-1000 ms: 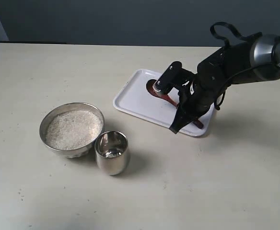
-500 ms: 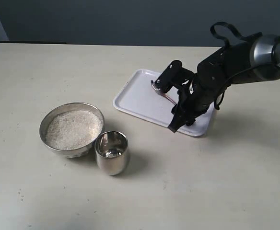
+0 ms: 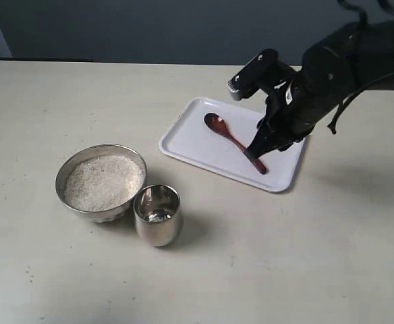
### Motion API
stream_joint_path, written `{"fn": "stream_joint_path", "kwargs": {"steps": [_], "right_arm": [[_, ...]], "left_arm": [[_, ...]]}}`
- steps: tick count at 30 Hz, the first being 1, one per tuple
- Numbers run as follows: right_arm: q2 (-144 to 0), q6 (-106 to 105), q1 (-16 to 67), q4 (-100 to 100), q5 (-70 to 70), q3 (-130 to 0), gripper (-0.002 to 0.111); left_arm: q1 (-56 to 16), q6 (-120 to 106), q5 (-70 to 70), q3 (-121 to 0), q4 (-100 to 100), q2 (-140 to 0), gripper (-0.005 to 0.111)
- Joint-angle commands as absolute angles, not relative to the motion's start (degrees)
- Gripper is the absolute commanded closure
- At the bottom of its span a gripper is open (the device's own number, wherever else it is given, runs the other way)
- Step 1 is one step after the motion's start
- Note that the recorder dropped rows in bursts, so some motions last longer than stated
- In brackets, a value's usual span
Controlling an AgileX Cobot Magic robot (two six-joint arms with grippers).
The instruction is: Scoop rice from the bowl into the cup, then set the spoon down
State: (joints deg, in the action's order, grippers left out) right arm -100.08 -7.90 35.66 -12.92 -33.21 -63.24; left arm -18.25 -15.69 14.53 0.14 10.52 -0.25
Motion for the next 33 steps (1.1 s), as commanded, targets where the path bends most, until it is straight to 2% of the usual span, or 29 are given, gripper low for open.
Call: {"fn": "stream_joint_path", "kwargs": {"steps": [1, 2, 3, 13, 22, 29, 33], "right_arm": [[-92.6, -3.8, 35.4, -9.8, -40.4, -63.3, 0.102], [-91.3, -3.9, 35.4, -8.2, -41.8, -63.3, 0.108], [-89.6, -3.7, 35.4, -6.1, -43.3, -63.3, 0.109], [-78.0, -3.4, 35.4, 14.8, -47.5, -63.3, 0.109], [-76.1, -3.8, 35.3, 11.9, -40.8, -63.3, 0.109], [-66.5, -3.8, 35.3, 2.9, -31.2, -63.1, 0.109], [-61.5, -3.8, 31.1, 1.7, -27.7, -63.1, 0.109]], "left_arm": [[-18.5, -15.6, 13.7, 0.0, 10.5, 0.0, 0.106], [-18.5, -15.6, 13.7, 0.0, 10.5, 0.0, 0.106], [-18.5, -15.6, 13.7, 0.0, 10.5, 0.0, 0.106], [-18.5, -15.6, 13.7, 0.0, 10.5, 0.0, 0.106], [-18.5, -15.6, 13.7, 0.0, 10.5, 0.0, 0.106], [-18.4, -15.6, 13.7, 0.0, 10.5, 0.0, 0.106], [-18.4, -15.6, 13.7, 0.0, 10.5, 0.0, 0.106]]}}
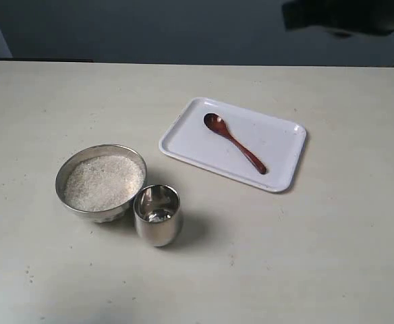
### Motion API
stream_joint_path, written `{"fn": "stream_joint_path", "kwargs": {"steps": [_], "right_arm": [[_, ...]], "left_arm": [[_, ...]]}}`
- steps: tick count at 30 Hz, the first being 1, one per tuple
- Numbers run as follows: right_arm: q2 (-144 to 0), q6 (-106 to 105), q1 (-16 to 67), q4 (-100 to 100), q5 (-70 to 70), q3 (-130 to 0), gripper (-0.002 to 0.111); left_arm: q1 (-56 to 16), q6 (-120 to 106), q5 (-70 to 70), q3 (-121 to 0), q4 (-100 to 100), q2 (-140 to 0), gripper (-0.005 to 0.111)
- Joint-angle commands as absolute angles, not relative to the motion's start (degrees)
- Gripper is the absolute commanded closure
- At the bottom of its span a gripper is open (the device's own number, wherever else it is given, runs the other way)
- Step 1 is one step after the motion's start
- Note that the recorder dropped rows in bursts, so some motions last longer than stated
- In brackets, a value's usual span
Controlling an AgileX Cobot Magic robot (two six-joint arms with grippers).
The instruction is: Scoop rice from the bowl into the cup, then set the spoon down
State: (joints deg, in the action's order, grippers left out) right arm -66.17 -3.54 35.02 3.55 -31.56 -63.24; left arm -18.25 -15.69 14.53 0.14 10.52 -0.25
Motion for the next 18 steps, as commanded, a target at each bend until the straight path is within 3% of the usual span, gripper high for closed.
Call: {"fn": "stream_joint_path", "kwargs": {"steps": [1, 9, 13, 18], "right_arm": [[-60.2, -3.8, 28.4, 2.1, -27.6, -63.1, 0.109], [-51.0, -2.8, 5.7, 12.3, -31.1, -59.3, 0.109], [-41.5, -2.8, -1.6, 12.6, -25.5, -48.1, 0.109], [-27.1, -2.8, -4.0, 12.6, -9.8, -27.8, 0.109]], "left_arm": [[-18.4, -15.6, 13.7, 0.0, 10.5, 0.0, 0.106], [-18.4, -15.6, 13.7, 0.0, 10.5, 0.0, 0.106], [-18.4, -15.6, 13.7, 0.0, 10.5, 0.0, 0.106], [-18.4, -15.6, 13.7, 0.0, 10.5, 0.0, 0.106]]}}
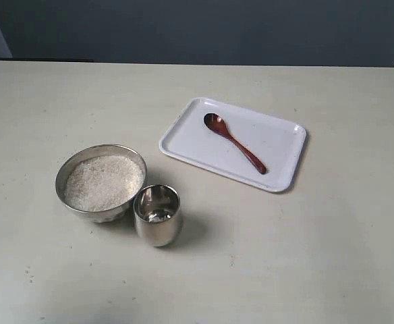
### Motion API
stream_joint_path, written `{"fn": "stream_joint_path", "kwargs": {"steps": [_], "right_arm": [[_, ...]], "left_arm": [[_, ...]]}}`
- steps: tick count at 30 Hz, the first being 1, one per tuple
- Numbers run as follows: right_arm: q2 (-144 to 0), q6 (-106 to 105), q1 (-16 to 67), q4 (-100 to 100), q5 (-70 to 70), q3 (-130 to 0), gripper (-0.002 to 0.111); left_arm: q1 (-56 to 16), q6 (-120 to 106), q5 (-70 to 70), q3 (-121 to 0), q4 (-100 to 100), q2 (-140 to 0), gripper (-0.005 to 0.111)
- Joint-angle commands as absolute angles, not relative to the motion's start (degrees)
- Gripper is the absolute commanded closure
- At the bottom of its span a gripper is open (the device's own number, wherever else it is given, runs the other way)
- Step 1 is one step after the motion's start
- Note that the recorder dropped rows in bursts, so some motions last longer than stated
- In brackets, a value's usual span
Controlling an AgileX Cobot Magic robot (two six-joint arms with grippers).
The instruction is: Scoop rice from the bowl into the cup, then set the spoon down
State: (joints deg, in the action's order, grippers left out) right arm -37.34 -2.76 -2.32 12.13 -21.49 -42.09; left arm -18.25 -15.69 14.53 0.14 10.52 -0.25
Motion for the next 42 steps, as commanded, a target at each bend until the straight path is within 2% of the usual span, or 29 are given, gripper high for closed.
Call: {"fn": "stream_joint_path", "kwargs": {"steps": [1, 4, 8, 10, 17, 42], "right_arm": [[-24.2, -2.8, -4.0, 12.6, -6.2, -23.6, 0.109], [-13.2, -2.8, -4.0, 14.2, 4.6, -7.7, 0.109], [-4.9, -2.8, -4.0, 18.2, 5.6, 0.0, 0.109], [-0.4, -2.9, -4.0, 17.8, 0.0, 0.0, 0.109], [0.0, -2.9, -3.9, 16.0, -11.1, 0.0, 0.109], [0.0, -2.9, -3.9, 17.1, -11.2, 0.0, 0.109]], "left_arm": [[-18.4, -15.6, 13.7, 0.0, 10.5, 0.0, 0.106], [-18.4, -15.6, 13.7, 0.0, 10.5, 0.0, 0.106], [-18.4, -15.6, 13.7, 0.0, 10.5, 0.0, 0.106], [-18.4, -15.6, 13.7, 0.0, 10.5, 0.0, 0.106], [-18.4, -15.6, 13.7, 0.0, 10.6, 0.0, 0.106], [-18.4, -15.6, 13.7, 0.0, 10.6, 0.0, 0.106]]}}
